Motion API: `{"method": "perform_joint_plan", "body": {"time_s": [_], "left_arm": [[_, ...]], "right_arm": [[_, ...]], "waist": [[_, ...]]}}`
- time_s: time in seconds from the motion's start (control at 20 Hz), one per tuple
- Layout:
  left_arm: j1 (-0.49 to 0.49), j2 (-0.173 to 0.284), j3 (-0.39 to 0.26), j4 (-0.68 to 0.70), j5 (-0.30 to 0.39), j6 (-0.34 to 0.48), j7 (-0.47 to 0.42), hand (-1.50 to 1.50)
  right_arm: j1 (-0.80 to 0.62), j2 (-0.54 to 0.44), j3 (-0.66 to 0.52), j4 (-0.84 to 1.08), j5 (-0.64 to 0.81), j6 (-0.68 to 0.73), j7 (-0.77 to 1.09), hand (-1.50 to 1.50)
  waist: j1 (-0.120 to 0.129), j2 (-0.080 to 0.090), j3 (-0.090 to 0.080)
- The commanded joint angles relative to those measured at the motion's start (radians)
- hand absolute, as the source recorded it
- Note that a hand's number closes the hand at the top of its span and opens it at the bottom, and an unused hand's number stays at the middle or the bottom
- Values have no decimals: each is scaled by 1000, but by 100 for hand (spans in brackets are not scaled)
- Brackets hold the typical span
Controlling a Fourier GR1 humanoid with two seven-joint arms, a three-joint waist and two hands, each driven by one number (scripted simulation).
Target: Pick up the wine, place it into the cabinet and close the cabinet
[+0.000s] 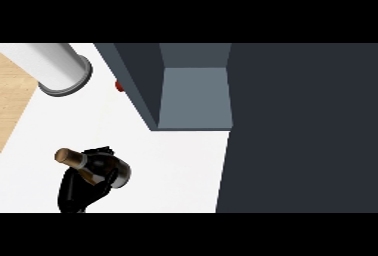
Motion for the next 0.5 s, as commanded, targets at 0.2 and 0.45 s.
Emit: {"method": "perform_joint_plan", "body": {"time_s": [0.2, 0.45], "left_arm": [[-12, 45, -32, 49, -84, -25, -67, 150], [-50, 95, -29, 24, -35, -120, 39, 150]], "right_arm": [[35, -16, -40, -158, -78, 0, 80, -150], [41, -6, 2, -177, -37, -8, 96, -150]], "waist": [[0, 0, 0], [-1, -1, 0]]}}
